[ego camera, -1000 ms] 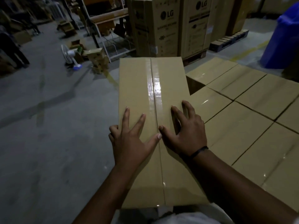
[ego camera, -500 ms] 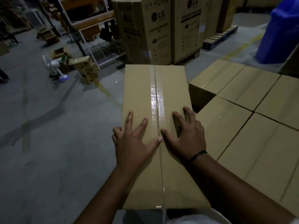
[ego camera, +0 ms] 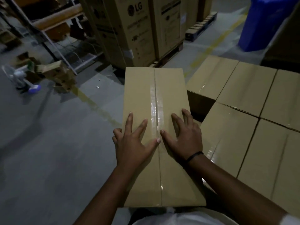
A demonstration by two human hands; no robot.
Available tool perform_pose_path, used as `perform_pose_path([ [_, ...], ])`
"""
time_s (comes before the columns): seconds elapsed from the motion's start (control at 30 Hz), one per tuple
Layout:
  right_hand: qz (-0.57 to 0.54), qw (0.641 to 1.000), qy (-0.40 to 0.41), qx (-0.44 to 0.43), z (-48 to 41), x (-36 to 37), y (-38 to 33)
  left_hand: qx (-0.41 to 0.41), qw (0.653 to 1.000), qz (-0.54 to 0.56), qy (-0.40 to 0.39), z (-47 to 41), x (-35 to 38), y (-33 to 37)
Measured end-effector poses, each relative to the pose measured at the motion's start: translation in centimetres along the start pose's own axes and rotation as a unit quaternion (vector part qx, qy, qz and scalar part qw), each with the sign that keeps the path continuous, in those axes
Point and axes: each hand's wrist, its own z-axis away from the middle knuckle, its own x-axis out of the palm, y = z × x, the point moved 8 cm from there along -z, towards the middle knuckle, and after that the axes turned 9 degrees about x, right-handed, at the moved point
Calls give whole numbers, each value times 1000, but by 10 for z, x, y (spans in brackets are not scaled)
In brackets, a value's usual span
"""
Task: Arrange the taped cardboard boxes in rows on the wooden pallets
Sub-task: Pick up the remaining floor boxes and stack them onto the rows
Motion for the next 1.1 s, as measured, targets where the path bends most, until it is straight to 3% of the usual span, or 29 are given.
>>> perform_pose_path([
  [0.63,58,973,12,224,-82,131,11,193,966,65,-161,-168,116,-98],
  [1.1,109,940,22,323,-96,152,67,332,888,67,-312,-190,213,-86],
])
